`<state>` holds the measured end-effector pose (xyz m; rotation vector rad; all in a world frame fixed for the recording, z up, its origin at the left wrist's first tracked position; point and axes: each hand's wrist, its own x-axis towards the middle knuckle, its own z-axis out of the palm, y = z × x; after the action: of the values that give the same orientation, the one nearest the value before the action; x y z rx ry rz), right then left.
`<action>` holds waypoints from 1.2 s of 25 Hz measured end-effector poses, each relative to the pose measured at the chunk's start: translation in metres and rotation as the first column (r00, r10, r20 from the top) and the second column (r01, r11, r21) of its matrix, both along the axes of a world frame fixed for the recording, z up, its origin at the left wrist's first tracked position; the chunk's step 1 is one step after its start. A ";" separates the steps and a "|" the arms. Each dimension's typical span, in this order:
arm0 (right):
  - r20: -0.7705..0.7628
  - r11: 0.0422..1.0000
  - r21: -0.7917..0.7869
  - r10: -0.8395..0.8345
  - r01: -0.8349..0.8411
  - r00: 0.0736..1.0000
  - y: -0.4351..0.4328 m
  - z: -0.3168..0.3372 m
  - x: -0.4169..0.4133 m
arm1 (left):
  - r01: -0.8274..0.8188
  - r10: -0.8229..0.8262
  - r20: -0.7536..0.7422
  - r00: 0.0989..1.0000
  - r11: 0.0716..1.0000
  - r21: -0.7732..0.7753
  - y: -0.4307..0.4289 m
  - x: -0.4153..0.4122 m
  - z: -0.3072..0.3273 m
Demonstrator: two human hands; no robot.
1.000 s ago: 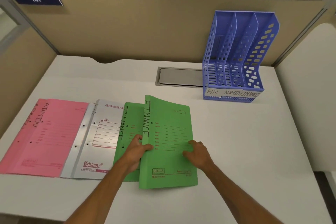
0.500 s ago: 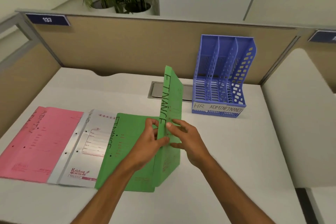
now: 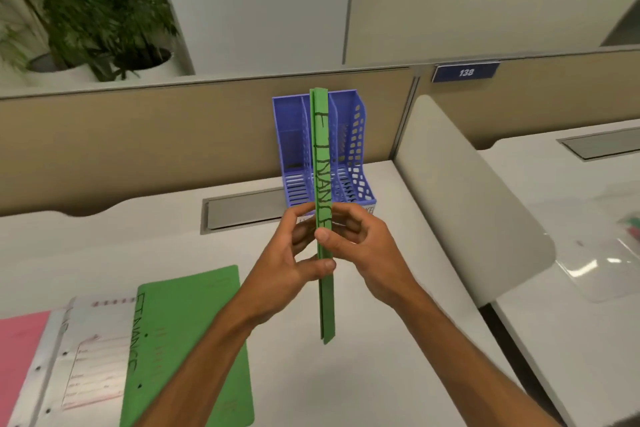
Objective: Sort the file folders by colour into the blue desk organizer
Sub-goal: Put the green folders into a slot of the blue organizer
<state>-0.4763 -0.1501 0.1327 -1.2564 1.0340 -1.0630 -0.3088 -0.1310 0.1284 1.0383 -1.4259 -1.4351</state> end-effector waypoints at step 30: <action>-0.398 0.950 -0.281 0.012 -0.135 0.917 -0.250 -0.025 -0.114 | -0.248 0.375 0.483 0.792 0.919 -0.306 -0.251 -0.138 -0.054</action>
<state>-0.5906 -0.3997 0.1077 -1.8015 1.1373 -0.9541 -0.4470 -0.3820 0.0740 1.5179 -1.6541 -0.7375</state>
